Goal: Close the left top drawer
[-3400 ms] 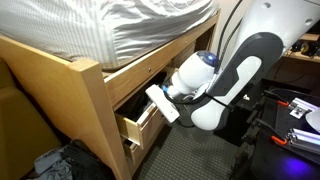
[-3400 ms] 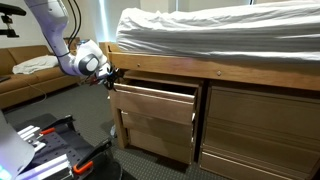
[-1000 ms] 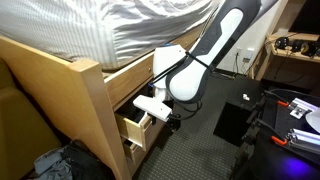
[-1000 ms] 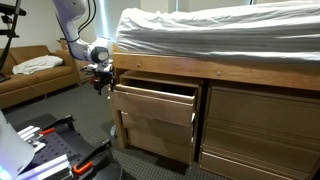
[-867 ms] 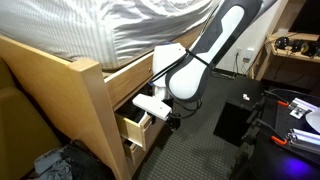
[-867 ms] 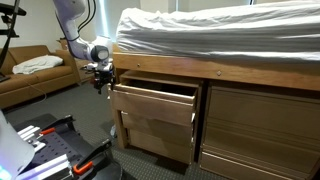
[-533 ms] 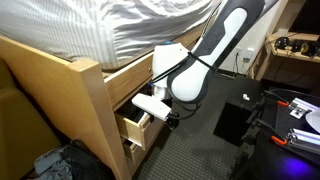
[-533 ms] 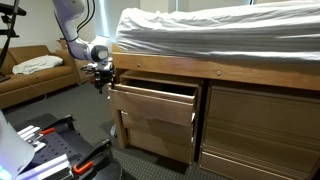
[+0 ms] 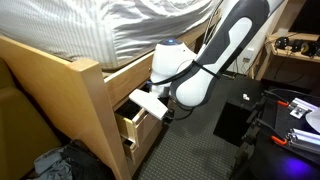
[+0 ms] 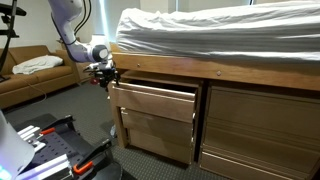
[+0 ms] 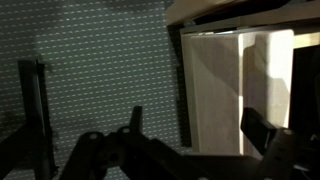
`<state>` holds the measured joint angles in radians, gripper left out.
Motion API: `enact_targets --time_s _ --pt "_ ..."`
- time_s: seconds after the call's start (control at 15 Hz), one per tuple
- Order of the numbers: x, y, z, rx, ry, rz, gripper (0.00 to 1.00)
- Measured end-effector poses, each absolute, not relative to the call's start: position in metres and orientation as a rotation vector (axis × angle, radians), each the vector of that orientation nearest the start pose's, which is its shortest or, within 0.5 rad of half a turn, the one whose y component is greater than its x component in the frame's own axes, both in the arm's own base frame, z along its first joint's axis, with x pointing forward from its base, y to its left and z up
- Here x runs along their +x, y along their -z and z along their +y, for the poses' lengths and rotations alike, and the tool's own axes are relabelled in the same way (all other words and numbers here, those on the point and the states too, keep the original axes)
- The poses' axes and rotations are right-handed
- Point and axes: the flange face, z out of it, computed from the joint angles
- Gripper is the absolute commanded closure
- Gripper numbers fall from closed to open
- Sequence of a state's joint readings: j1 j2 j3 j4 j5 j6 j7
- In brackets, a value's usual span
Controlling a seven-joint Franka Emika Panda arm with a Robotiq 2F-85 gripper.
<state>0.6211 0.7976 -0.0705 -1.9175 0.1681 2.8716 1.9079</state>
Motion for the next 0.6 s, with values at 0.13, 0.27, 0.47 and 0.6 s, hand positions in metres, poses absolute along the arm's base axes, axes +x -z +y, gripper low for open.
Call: enact_targets --time_s 0.13,0.27,0.47,0.6 --pt "0.5343 -0.0884 0.3171 -2.194 0.069 2.026 0.0" --pt "0.5356 -0.09 0.3171 -2.196 0.094 2.013 0.0" --pt "0.5397 -0.095 0.3176 -2.196 0.19 1.974 0.0" --pt "0.5402 -0.0938 0.3185 -2.192 0.236 1.958 0.0"
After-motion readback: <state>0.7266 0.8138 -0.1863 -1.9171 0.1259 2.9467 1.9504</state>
